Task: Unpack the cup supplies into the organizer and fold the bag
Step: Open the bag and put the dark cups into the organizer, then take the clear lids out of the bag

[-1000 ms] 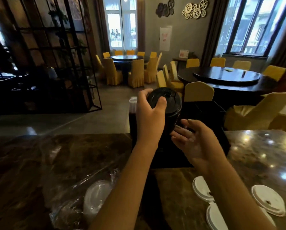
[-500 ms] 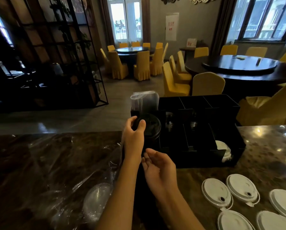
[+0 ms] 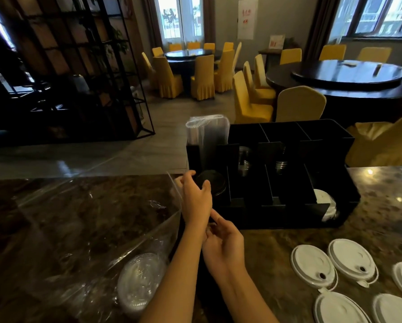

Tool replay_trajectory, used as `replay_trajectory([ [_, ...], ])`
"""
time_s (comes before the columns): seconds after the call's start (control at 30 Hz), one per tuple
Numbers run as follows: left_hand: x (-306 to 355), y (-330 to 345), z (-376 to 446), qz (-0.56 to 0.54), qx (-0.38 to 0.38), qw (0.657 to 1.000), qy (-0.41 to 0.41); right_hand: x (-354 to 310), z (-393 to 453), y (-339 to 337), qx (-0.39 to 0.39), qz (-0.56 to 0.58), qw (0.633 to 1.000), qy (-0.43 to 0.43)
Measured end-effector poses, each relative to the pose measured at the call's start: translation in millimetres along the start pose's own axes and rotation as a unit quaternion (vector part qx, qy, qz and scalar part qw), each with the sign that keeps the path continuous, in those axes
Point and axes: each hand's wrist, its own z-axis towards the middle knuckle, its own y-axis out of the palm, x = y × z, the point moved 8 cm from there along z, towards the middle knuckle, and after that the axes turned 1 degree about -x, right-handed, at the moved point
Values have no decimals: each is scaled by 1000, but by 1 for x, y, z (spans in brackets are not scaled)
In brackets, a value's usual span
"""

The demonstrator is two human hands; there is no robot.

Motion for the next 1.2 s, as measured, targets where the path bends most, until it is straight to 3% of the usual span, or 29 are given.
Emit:
replay_trajectory([
  [0.23, -18, 11, -9, -27, -1, 999, -32, -19, -5, -11, -6, -3, 1000, 18],
  [0.33, -19, 9, -14, -39, -5, 999, -20, -37, -17, -8, 20, -94, 995, -8],
  [0.47, -13, -10, -40, -81, 10, 997, -13, -78, -50, 41, -1, -348, 927, -139],
  [0.57, -14, -21, -97, -160, -35, 986, 29, -107, -102, 131, -151, -410, 859, -268],
  [0.63, -30, -28, -138, -167, -70, 983, 39, -100, -149, 198, -292, -448, 787, -307],
  [0.7, -61, -37, -167, -172, -111, 979, -17, -71, -185, 250, -397, -545, 668, -315],
  [0.73, -78, -39, -178, -171, -139, 974, -56, -49, -192, 271, -425, -615, 585, -315],
  [0.83, -123, -60, -198, -205, -166, 952, -153, 34, -168, 295, -429, -812, 284, -275],
  [0.9, -148, -84, -205, -282, -111, 928, -216, 82, -131, 286, -405, -878, 140, -212],
  [0.97, -171, -106, -208, -312, -60, 907, -277, 122, -99, 254, -395, -913, 26, -102],
  [1.13, -201, -134, -210, -349, 18, 866, -356, 163, -50, 158, -371, -918, -110, 88],
  [1.17, -203, -135, -211, -376, 39, 847, -374, 162, -41, 146, -363, -920, -112, 101],
  [1.2, -206, -138, -212, -401, 63, 826, -390, 158, -39, 135, -335, -930, -90, 120],
])
